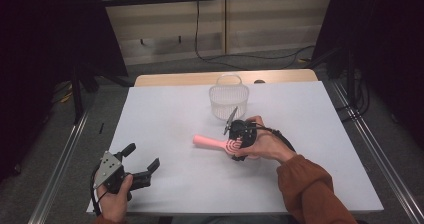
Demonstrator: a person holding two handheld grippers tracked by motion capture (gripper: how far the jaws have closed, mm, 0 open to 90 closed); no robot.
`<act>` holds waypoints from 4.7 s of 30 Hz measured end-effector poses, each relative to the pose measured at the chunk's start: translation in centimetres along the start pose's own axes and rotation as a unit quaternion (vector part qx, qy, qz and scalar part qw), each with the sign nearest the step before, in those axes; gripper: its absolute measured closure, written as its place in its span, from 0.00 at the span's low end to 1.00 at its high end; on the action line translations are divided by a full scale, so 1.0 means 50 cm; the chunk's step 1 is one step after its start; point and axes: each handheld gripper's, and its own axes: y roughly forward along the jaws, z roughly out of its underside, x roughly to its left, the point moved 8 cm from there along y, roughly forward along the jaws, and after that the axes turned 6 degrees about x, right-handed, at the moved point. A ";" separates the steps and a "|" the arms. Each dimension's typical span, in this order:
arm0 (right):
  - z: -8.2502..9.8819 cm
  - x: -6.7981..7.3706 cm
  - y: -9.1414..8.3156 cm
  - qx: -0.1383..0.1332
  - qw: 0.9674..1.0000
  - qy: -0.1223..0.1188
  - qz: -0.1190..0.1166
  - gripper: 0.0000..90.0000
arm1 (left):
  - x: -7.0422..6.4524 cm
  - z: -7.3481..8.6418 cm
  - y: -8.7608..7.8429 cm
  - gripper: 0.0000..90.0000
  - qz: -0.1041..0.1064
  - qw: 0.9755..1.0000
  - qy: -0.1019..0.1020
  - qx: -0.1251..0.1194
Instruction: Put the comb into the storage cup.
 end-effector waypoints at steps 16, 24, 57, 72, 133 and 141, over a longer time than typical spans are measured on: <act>-0.003 0.003 0.001 0.014 1.000 -0.010 0.004 0.20 | 0.002 0.000 -0.001 0.03 0.000 1.000 0.003 0.000; -0.002 0.004 0.000 0.024 1.000 -0.007 0.009 0.21 | 0.000 -0.001 -0.001 0.03 0.001 1.000 0.001 0.000; 0.002 0.005 -0.015 0.003 1.000 0.012 0.005 0.21 | 0.001 0.000 -0.001 0.03 -0.001 1.000 0.003 0.002; 0.001 0.006 -0.038 -0.019 1.000 0.019 0.006 0.21 | 0.003 0.000 -0.001 0.03 -0.001 1.000 0.003 0.003; 0.024 0.066 -0.127 -0.084 0.996 0.022 -0.012 0.21 | -0.106 -0.067 0.105 0.03 0.103 0.986 0.131 0.029; 0.012 0.063 -0.126 -0.085 0.996 0.021 -0.011 0.21 | -0.121 -0.071 0.138 0.04 0.103 0.980 0.164 0.041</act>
